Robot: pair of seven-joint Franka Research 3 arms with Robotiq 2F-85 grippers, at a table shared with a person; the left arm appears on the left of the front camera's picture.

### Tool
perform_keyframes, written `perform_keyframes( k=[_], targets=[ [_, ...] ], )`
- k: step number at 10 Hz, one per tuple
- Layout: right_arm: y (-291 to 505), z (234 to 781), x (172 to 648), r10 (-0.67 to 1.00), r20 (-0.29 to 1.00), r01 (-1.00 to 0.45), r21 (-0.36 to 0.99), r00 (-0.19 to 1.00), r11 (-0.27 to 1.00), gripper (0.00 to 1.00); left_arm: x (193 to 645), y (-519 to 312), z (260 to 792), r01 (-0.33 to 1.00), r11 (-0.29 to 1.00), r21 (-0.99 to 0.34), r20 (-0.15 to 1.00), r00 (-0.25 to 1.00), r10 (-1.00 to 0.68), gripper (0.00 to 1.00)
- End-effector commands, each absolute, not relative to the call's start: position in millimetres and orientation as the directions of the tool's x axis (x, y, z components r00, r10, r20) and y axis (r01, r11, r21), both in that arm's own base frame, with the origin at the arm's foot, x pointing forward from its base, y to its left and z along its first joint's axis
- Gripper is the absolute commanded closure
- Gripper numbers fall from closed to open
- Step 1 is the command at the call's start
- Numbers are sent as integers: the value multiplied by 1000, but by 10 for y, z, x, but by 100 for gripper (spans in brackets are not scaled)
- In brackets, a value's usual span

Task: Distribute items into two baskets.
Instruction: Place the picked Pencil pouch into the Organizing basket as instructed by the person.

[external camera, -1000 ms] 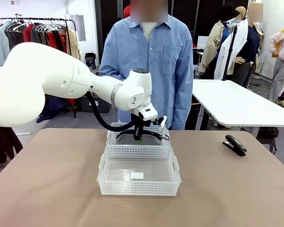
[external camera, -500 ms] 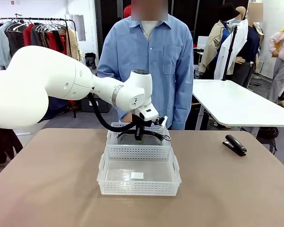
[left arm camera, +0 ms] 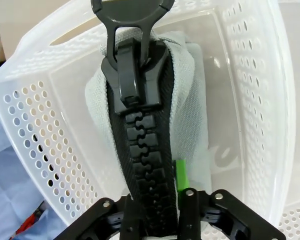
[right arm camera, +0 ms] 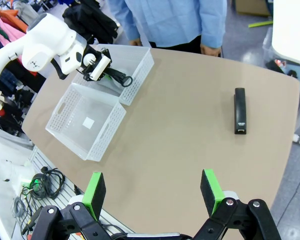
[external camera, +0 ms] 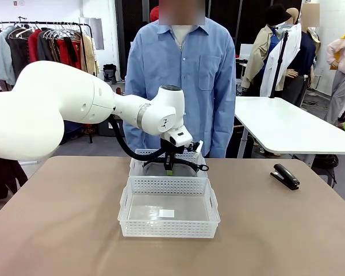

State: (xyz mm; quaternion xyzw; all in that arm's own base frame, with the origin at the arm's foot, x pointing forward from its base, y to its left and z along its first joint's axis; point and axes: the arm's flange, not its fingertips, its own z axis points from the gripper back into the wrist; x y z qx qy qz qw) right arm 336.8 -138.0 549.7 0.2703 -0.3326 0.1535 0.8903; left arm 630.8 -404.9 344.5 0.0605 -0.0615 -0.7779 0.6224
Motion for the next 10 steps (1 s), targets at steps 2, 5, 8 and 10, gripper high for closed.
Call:
perform_keyframes(
  k=[2, 5, 8, 10],
  targets=[
    [-1382, 5509, 3381, 90, 690, -468, 384, 718, 796, 0, 6375, -4016, 3543, 967, -212, 143, 2, -215, -977, 0],
    [-1382, 5509, 3381, 90, 690, -468, 384, 718, 796, 0, 6300, -3894, 3923, 954, -281, 108, -22, -280, -960, 0],
    [-1382, 5509, 3381, 90, 690, -468, 384, 718, 796, 0, 6235, -3768, 4204, 955, -270, 120, 2, -272, -962, 0],
    [-1382, 5509, 3381, 90, 690, -468, 384, 718, 796, 0, 6216, -3690, 4292, 960, -266, 90, 12, -268, -963, 0]
  ],
)
